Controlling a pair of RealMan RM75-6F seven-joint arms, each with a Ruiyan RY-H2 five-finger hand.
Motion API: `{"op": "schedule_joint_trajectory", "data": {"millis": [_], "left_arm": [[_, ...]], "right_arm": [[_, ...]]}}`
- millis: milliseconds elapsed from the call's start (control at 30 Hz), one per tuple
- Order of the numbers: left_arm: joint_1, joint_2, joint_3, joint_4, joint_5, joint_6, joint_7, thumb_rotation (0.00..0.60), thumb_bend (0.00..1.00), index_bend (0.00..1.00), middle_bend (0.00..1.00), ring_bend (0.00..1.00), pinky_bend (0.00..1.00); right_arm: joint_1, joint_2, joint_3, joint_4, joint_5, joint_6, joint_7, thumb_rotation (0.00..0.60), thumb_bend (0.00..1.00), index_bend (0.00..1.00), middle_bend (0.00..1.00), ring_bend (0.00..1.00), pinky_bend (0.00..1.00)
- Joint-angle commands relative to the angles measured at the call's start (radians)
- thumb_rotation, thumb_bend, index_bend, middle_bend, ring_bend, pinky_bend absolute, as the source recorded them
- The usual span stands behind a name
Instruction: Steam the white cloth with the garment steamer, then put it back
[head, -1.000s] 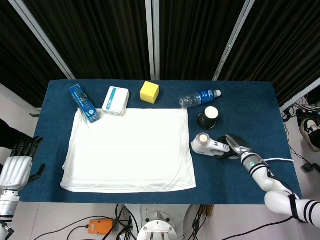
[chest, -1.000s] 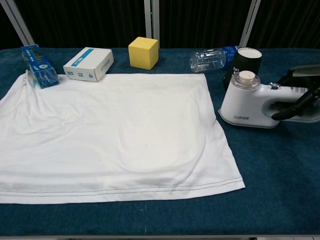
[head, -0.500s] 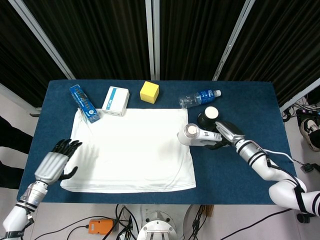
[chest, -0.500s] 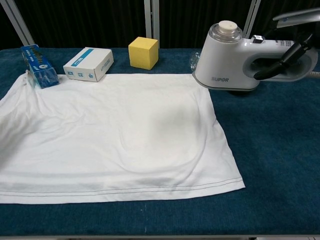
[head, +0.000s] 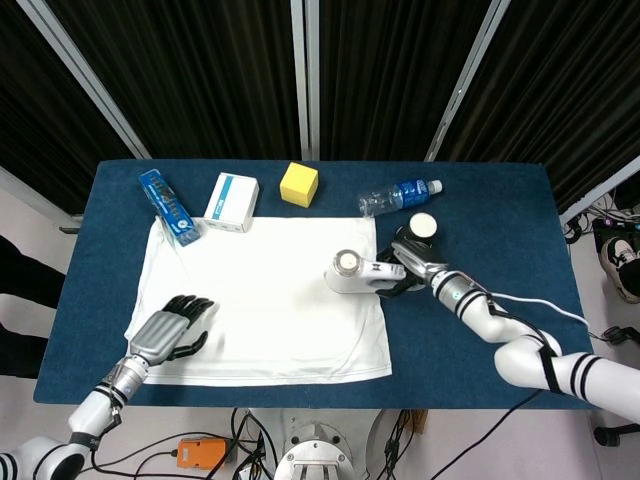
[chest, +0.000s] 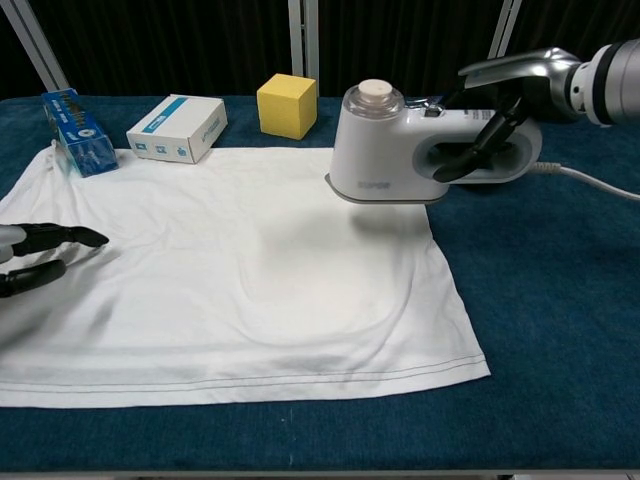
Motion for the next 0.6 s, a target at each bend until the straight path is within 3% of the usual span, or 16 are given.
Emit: {"op": "schedule_joint_trajectory", "data": {"millis": [33,400,600], "left_arm": [[-0.006,-0.019,0.001,0.006,-0.023,-0.009,0.020,0.000,0.37,0.07,0.06,0.00,0.00],[-0.017,-0.034,0.010,-0.004,-0.060,-0.006,0.078,0.000,0.37,0.07,0.06,0.00,0.00],[-0.021,-0.040,0.014,-0.007,-0.070,0.000,0.094,0.003,0.37,0.07,0.06,0.00,0.00]], "right_arm": [[0.037,-0.055,-0.014,0.042,0.036,-0.013,-0.042,0.600,0.35,0.97,0.90,0.94,0.77],[0.146,-0.214,-0.043,0.167,0.151,-0.048,-0.129,0.600,0.35,0.97,0.90,0.94,0.77],[0.178,-0.247,-0.057,0.171,0.163,-0.066,-0.157,0.600,0.35,0.97,0.90,0.94,0.77]]}}
